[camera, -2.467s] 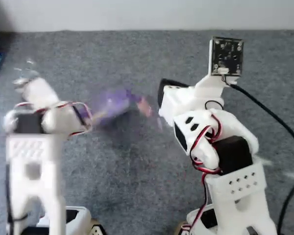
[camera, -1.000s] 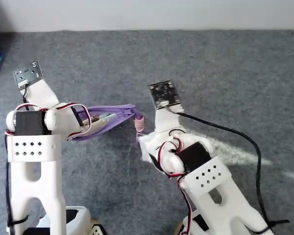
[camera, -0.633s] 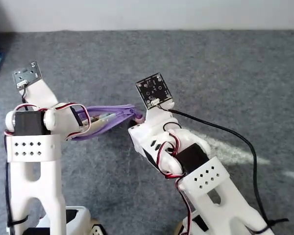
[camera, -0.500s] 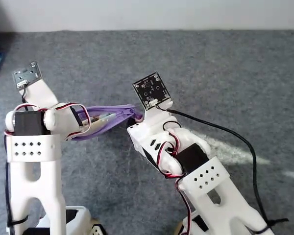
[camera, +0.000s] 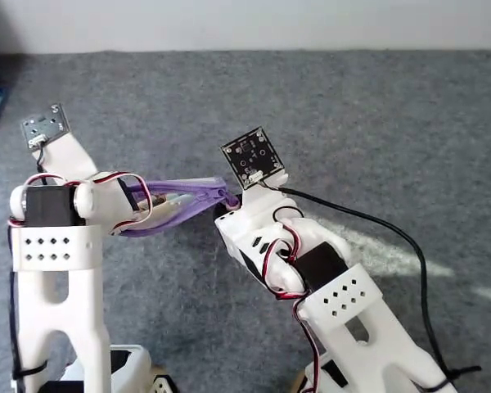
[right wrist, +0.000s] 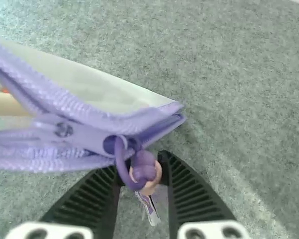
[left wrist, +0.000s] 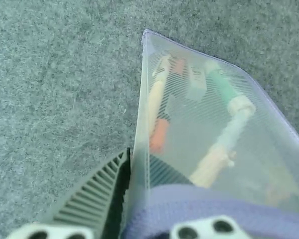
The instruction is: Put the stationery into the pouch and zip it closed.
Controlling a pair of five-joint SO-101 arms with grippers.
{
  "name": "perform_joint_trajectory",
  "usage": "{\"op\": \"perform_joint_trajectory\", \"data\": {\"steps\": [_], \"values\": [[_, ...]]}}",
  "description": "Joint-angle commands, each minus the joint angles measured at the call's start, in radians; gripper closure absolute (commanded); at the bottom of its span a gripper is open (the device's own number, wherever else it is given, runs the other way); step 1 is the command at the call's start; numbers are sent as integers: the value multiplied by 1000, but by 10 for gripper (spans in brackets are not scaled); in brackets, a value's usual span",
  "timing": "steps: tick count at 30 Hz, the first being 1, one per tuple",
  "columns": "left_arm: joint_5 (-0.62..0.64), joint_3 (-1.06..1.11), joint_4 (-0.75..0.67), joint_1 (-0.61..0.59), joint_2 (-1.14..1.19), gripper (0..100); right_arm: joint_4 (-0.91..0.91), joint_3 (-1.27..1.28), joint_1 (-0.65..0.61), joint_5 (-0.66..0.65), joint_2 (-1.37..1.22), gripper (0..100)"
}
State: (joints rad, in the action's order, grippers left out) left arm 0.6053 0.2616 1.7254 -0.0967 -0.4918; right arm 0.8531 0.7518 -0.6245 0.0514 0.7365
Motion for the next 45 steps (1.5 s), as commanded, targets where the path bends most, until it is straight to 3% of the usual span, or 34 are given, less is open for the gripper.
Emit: {"op": "perform_joint_trajectory", "data": {"steps": [1,6,13,16,24,32,37,45], "values": [[15,-25,28,-8,-15,988,-7,-20,21,-9,36,994],[12,-30,29,2,-86,947,-5,-43,64,-49,159,991],[12,-30,28,2,-307,588,-16,-49,64,-155,269,991],[12,-30,28,2,-410,506,-16,-92,67,-164,268,991],[12,-24,29,5,-605,503,-61,-264,140,-230,196,991],[12,-24,29,219,-680,505,5,-555,124,-281,8,991],[-38,68,28,259,-684,543,131,-755,81,-279,-107,991],[-68,191,9,215,-680,628,358,-937,61,-279,-183,991]]}}
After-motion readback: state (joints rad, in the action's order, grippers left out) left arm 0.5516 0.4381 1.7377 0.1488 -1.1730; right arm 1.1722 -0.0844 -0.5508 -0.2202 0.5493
